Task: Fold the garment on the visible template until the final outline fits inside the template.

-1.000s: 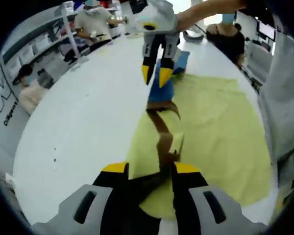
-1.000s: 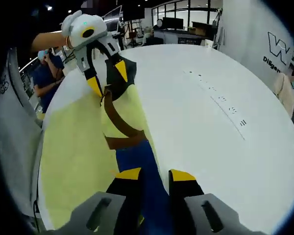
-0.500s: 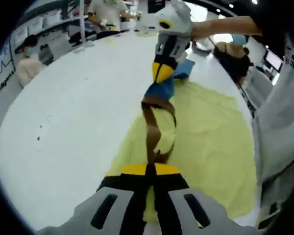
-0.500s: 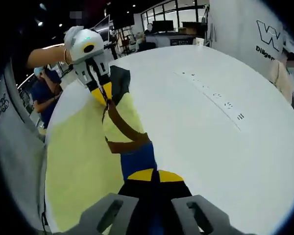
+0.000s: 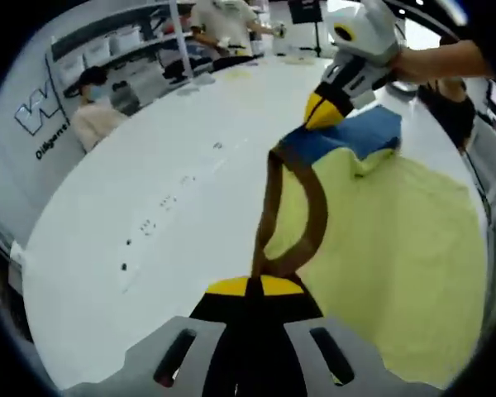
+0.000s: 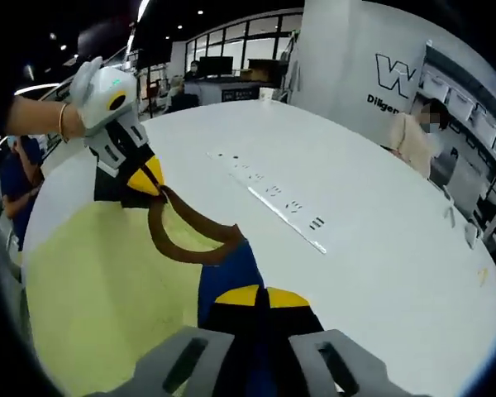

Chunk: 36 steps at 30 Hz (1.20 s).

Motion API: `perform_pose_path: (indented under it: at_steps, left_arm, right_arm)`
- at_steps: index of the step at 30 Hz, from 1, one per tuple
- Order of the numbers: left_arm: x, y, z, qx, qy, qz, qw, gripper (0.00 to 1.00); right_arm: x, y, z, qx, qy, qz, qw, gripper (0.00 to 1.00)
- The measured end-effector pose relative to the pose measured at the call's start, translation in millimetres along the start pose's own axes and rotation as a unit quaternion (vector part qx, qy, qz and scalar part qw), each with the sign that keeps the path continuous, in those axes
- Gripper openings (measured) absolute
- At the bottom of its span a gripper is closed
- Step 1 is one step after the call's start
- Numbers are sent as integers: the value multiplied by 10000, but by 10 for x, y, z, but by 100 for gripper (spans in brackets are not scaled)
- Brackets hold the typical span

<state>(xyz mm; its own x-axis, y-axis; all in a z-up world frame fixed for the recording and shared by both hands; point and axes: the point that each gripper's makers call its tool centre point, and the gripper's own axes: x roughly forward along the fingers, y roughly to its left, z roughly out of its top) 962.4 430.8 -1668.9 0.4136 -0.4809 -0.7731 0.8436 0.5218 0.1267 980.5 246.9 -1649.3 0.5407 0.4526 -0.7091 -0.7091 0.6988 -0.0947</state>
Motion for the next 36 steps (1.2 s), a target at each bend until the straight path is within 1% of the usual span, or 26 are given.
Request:
perform_pose_path:
  at_steps: [1, 2, 3, 4, 6, 8, 9, 10, 11, 13, 14, 18, 20, 21, 23, 24, 25, 26, 28, 30, 31, 33, 34, 35, 36]
  left_arm:
    - [33, 38, -7, -33, 12, 59, 10000, 1]
    - [74, 77, -8, -120, 8, 95, 9999, 1]
    - [99, 90, 16, -203, -16, 143, 9997, 1]
    - [120, 106, 20, -233, -16, 156, 9996, 1]
    - [179, 172, 13, -251, 1, 227, 9994, 1]
    - [203, 240, 37, -311, -45, 312, 9990, 1]
    - [236, 274, 40, -357, -58, 325, 9988, 1]
    - [241, 281, 44, -362, -65, 326, 9988, 1]
    - [246, 299, 49, -390, -73, 335, 9987, 1]
    - [255, 314, 70, -414, -101, 337, 9985, 1]
    - [259, 323, 76, -426, -105, 343, 9984, 1]
    - [272, 332, 106, -462, -128, 355, 9982, 1]
    - [276, 347, 109, -511, -140, 359, 9979, 3]
    - [279, 352, 112, -519, -144, 368, 9979, 4]
    - [227, 349, 138, -600, -179, 418, 9972, 7]
    - [197, 346, 188, -694, -316, 444, 9961, 9]
    - [170, 362, 225, -784, -432, 508, 9947, 12]
    - [142, 379, 262, -874, -547, 573, 9930, 16]
    - [93, 396, 278, -890, -556, 648, 9924, 20]
    - [58, 388, 273, -838, -534, 656, 9929, 19]
    - [42, 373, 272, -832, -528, 638, 9931, 19]
    - [-16, 341, 270, -940, -556, 698, 9916, 19]
    - [-45, 316, 286, -1031, -633, 684, 9903, 20]
    - [-54, 311, 292, -1068, -656, 682, 9898, 20]
    - [-71, 295, 298, -1108, -685, 676, 9892, 20]
  right_arm:
    - [12, -18, -9, 41, 8, -36, 10000, 0]
    - [72, -75, -40, 159, 15, -88, 9998, 0]
    - [111, -107, -49, 248, 0, -120, 9996, 0]
    - [132, -84, -43, 246, -2, -121, 9996, 0]
    - [159, -122, -46, 254, -4, -149, 9996, 0]
    - [250, -202, -62, 215, -13, -227, 9995, 0]
    - [272, -227, -61, 217, -26, -267, 9994, 0]
    - [238, -213, -64, 276, -29, -290, 9992, 0]
    - [272, -230, -98, 410, 26, -303, 9987, 0]
    - [295, -246, -110, 446, 35, -326, 9985, 0]
    - [371, -288, -144, 495, 39, -346, 9982, 0]
    - [350, -297, -134, 544, 15, -375, 9978, 0]
    - [332, -309, -67, 684, -130, -340, 9970, 0]
    - [324, -314, -64, 685, -138, -341, 9970, 0]
    - [244, -376, -72, 712, -171, -378, 9966, 0]
    - [201, -386, -69, 805, -205, -383, 9958, 0]
    - [151, -406, -41, 968, -330, -383, 9940, 3]
    - [93, -412, -31, 1018, -383, -386, 9933, 4]
    - [24, -442, -28, 1014, -385, -421, 9932, 4]
    - [-40, -477, -42, 986, -389, -453, 9933, 4]
    - [-117, -509, -77, 984, -395, -496, 9931, 5]
    - [-252, -505, -144, 977, -344, -551, 9931, 6]
    - [-308, -494, -194, 980, -333, -563, 9930, 7]
    - [-328, -494, -213, 1002, -325, -564, 9928, 7]
    - [-394, -508, -263, 1060, -307, -574, 9922, 8]
